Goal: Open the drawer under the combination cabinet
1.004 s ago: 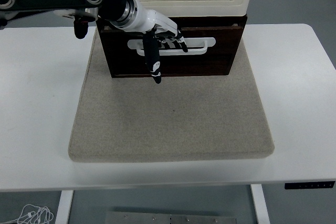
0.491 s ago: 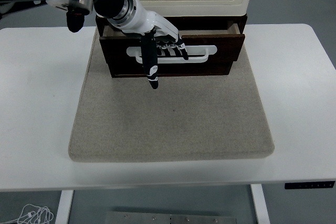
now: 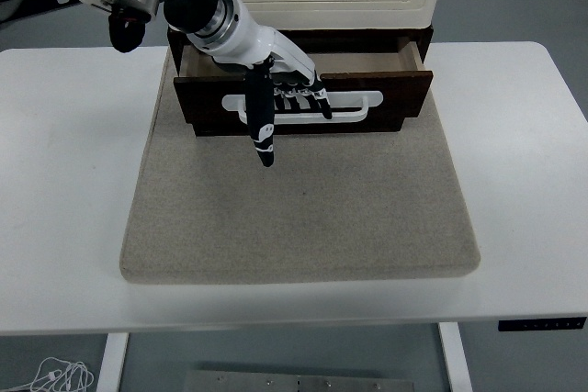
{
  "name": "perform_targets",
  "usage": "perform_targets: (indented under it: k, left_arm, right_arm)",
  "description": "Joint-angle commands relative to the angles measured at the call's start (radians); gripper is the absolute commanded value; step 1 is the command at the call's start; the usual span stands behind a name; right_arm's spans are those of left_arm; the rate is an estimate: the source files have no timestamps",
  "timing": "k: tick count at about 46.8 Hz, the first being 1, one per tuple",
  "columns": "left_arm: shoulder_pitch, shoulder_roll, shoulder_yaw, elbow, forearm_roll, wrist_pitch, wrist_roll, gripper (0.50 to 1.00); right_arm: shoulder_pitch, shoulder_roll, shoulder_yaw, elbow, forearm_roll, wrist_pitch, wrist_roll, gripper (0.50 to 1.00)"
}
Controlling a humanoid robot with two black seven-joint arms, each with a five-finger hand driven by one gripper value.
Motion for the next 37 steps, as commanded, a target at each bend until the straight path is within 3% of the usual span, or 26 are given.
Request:
perform_targets:
  k: [1, 28, 37]
  left_arm:
    - [-0.001, 0.0, -0.002, -0.004, -0.001, -0.006, 0.0, 1.0]
    - [-0.05, 0.014, -0.014, -0.015, 0.0, -0.004, -0.002, 1.0]
    - [-0.081, 0.031, -0.088, -0.015, -0.001, -0.001, -0.003, 1.0]
  right_arm:
    - [0.0, 0.0, 0.0, 0.0, 0.0, 0.001, 0.0, 0.928]
    - [0.0, 0.0, 0.0, 0.0, 0.0, 0.001, 0.0, 0.926]
    - [0.0, 0.0, 0.0, 0.0, 0.0, 0.001, 0.0, 0.928]
